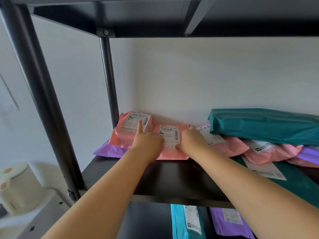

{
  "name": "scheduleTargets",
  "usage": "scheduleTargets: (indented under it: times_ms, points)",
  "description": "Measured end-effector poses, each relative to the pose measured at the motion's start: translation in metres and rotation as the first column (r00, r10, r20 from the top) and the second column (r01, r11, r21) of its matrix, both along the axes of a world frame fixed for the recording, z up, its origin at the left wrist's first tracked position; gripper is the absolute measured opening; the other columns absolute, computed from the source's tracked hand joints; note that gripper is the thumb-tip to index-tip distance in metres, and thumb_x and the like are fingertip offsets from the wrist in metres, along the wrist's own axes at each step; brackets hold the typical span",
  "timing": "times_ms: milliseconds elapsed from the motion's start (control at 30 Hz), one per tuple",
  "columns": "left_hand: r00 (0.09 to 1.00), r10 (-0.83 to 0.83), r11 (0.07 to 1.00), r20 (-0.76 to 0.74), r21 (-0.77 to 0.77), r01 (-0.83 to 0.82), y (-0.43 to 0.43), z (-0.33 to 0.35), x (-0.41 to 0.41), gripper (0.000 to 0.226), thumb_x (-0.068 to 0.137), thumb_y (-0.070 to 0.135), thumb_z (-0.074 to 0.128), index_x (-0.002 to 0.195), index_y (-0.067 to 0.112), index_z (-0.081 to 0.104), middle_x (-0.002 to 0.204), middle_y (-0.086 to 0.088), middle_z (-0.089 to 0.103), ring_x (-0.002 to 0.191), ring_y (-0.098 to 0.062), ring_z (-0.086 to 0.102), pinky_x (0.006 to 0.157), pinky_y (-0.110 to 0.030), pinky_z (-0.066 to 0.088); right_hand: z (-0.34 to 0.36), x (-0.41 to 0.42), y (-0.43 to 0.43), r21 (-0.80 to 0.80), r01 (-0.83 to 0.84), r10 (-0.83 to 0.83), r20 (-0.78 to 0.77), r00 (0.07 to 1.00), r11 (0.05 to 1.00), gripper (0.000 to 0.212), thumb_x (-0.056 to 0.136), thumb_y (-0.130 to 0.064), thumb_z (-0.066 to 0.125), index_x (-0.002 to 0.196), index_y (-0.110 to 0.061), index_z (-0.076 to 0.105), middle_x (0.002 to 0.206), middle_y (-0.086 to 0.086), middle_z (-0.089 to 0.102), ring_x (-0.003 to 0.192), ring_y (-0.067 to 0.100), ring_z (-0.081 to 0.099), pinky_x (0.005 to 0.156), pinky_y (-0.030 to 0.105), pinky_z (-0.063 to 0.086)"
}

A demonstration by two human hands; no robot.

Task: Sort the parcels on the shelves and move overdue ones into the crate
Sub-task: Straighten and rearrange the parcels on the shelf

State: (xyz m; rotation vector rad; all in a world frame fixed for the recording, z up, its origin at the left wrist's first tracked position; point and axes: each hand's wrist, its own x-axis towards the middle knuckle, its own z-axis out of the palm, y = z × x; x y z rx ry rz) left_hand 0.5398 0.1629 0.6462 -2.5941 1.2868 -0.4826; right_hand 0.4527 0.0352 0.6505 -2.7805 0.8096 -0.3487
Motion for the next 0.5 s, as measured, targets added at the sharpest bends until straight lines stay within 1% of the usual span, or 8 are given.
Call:
scheduleTargets:
  times_ms: [100, 200, 267, 333, 367, 400, 467, 500]
  points:
    - [1.0, -0.001, 1.0, 0.021, 0.027, 0.0, 0.0, 0.0, -0.002, 0.026, 0.096, 0.024, 0.05, 0.117, 0.033, 0.06, 0.132, 0.006, 0.058, 0.147, -0.029, 0.018, 0.108, -0.07, -0.015, 0.0, 0.001, 0.0, 0.008, -0.013, 0.013, -0.004, 1.0, 1.0, 0.039, 0.089, -0.026, 0.069, 0.119, -0.004, 0.062, 0.145, 0.021, 0.036, 0.12, 0.032, 0.053, 0.103, 0.037, 0.045]
    - [1.0, -0.013, 1.0, 0.028, 0.027, 0.012, -0.001, 0.003, -0.002, 0.025, 0.094, 0.022, 0.052, 0.115, 0.03, 0.062, 0.125, 0.006, 0.061, 0.144, -0.028, 0.023, 0.109, -0.07, -0.013, 0.006, -0.004, -0.001, -0.005, -0.019, 0.019, 0.052, 0.998, 1.0, 0.039, 0.088, -0.026, 0.07, 0.121, -0.006, 0.061, 0.132, 0.015, 0.042, 0.109, 0.029, 0.057, 0.094, 0.034, 0.047]
    - [1.0, -0.014, 1.0, 0.017, -0.011, 0.015, -0.001, 0.009, -0.003, 0.027, 0.096, 0.022, 0.048, 0.119, 0.028, 0.061, 0.126, 0.005, 0.06, 0.142, -0.025, 0.027, 0.111, -0.066, -0.011, 0.014, -0.008, -0.003, -0.008, -0.033, 0.034, 0.118, 0.992, 0.999, 0.039, 0.09, -0.024, 0.068, 0.125, -0.009, 0.06, 0.128, 0.012, 0.045, 0.105, 0.026, 0.057, 0.089, 0.032, 0.048]
    - [0.999, -0.04, 0.995, -0.021, -0.092, 0.038, -0.001, 0.016, -0.007, 0.034, 0.099, 0.027, 0.044, 0.13, 0.028, 0.057, 0.134, 0.004, 0.056, 0.14, -0.021, 0.03, 0.117, -0.059, -0.006, 0.026, -0.018, -0.004, -0.008, -0.052, 0.053, 0.183, 0.982, 0.999, 0.035, 0.092, -0.021, 0.063, 0.127, -0.012, 0.06, 0.129, 0.01, 0.048, 0.102, 0.023, 0.056, 0.083, 0.028, 0.046]
    - [0.996, -0.072, 0.984, -0.055, -0.165, 0.062, -0.003, 0.019, -0.01, 0.035, 0.1, 0.028, 0.044, 0.132, 0.028, 0.057, 0.137, 0.004, 0.055, 0.138, -0.02, 0.033, 0.12, -0.053, 0.002, 0.031, -0.024, -0.007, -0.009, -0.059, 0.059, 0.208, 0.976, 0.998, 0.036, 0.093, -0.021, 0.061, 0.128, -0.013, 0.059, 0.131, 0.009, 0.049, 0.105, 0.022, 0.056, 0.084, 0.027, 0.045]
    - [0.988, -0.109, 0.962, -0.107, -0.26, 0.079, -0.005, 0.021, -0.014, 0.035, 0.1, 0.026, 0.045, 0.132, 0.027, 0.057, 0.137, 0.003, 0.055, 0.135, -0.019, 0.038, 0.12, -0.045, 0.013, 0.036, -0.032, -0.01, -0.012, -0.064, 0.065, 0.226, 0.972, 0.998, 0.037, 0.094, -0.021, 0.06, 0.13, -0.014, 0.058, 0.133, 0.008, 0.05, 0.11, 0.022, 0.057, 0.087, 0.027, 0.043]
    - [0.953, -0.191, 0.89, -0.237, -0.451, 0.066, -0.012, 0.025, -0.024, 0.034, 0.099, 0.022, 0.046, 0.129, 0.026, 0.061, 0.135, 0.003, 0.058, 0.125, -0.018, 0.048, 0.107, -0.034, 0.035, 0.044, -0.049, -0.019, -0.012, -0.064, 0.065, 0.244, 0.968, 0.998, 0.036, 0.096, -0.023, 0.058, 0.13, -0.014, 0.058, 0.134, 0.006, 0.054, 0.117, 0.022, 0.056, 0.091, 0.028, 0.042]
    - [0.929, -0.22, 0.86, -0.298, -0.509, 0.04, -0.016, 0.026, -0.028, 0.033, 0.099, 0.02, 0.046, 0.127, 0.026, 0.063, 0.133, 0.004, 0.06, 0.121, -0.018, 0.053, 0.101, -0.03, 0.04, 0.048, -0.058, -0.023, -0.009, -0.058, 0.058, 0.246, 0.967, 0.998, 0.033, 0.096, -0.023, 0.058, 0.127, -0.014, 0.06, 0.131, 0.004, 0.058, 0.115, 0.021, 0.057, 0.091, 0.028, 0.043]
